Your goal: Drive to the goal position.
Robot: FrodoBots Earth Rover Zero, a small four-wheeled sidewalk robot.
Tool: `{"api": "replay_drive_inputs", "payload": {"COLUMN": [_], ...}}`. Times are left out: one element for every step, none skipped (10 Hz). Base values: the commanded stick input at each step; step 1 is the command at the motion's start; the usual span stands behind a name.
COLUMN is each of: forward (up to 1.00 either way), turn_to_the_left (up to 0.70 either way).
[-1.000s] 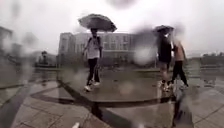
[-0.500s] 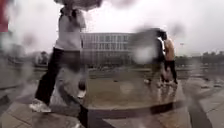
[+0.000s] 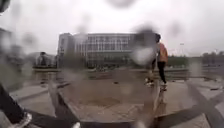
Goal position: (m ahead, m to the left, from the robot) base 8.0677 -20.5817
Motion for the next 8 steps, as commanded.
{"api": "replay_drive_inputs", "payload": {"forward": [0.7, 0.7, 0.7, 0.7, 0.7, 0.7, 0.7, 0.7], "turn_to_the_left": [0.01, 0.02, 0.04, 0.09, 0.1, 0.13, 0.15, 0.13]}}
